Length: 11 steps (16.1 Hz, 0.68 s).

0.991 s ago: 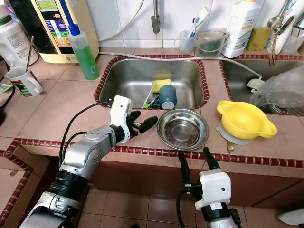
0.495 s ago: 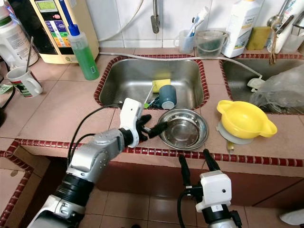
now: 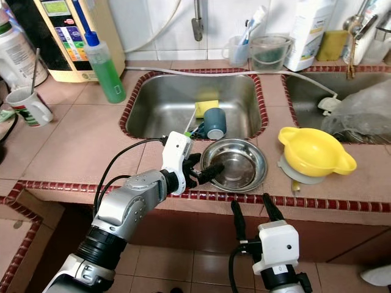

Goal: Kitchen organization

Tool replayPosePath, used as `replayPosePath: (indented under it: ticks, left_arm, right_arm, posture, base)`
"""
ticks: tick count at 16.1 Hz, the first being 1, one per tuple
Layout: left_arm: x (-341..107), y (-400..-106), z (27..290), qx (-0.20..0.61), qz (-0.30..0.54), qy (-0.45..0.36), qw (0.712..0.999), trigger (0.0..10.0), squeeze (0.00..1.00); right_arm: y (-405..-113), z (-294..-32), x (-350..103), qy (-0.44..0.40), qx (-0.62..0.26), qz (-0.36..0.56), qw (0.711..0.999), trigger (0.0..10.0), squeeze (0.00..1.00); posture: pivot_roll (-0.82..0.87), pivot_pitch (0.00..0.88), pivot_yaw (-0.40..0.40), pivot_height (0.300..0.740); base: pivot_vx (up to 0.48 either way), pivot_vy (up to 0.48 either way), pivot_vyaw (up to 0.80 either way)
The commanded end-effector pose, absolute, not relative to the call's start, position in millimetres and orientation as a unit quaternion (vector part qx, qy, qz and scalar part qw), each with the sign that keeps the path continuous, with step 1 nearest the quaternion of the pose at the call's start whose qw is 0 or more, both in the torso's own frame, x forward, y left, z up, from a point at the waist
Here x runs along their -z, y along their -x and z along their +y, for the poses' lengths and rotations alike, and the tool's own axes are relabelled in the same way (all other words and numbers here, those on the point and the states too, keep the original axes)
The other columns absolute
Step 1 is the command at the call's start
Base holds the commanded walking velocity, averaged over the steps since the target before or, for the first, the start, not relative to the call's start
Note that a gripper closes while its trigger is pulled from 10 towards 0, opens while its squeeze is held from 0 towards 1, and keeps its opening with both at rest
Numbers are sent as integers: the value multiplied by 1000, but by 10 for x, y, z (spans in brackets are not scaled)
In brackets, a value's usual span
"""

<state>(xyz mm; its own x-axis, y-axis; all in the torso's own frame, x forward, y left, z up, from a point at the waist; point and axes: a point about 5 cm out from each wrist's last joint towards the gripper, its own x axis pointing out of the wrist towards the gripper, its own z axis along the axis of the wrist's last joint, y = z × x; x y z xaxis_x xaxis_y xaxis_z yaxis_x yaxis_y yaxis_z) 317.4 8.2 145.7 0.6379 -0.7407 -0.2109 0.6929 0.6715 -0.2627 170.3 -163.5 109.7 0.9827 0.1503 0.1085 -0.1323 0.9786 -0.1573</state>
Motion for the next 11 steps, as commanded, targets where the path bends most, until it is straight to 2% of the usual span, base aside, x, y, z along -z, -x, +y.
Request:
replayPosePath:
  ticks: [1,3,4,5,11]
  left_arm:
    - [-1451,-3178,73,388,158,65,905,10000,0]
    - [-1431,-3177,64,385,166,65,906,10000,0]
    - [-1421,-3177,63,384,169,62,906,3451,0]
    - [-1407,-3178,66,381,172,57,907,0,0]
    - [-1433,-3198,103,372,167,66,911,0,0]
  right_arm:
    - [-1678,-1626,-1129,72,-66,-63,993,10000,0]
    - [-1673,-1625,-1130,71,-64,-62,993,10000,0]
    - [-1671,-1624,-1130,72,-63,-62,993,10000,0]
    - [-1670,-1623,-1132,72,-63,-62,993,10000,0]
    - [-1668,-1626,-1130,71,-59,-61,994,10000,0]
  posture:
    - [-200,144,142,740]
    - [-200,147,144,740]
    - [-200,148,145,740]
    - [-201,150,146,740]
    - [-198,150,148,740]
  base:
    - [0,0,0]
    - [0,0,0]
    - [0,0,0]
    - [0,0,0]
    - [0,0,0]
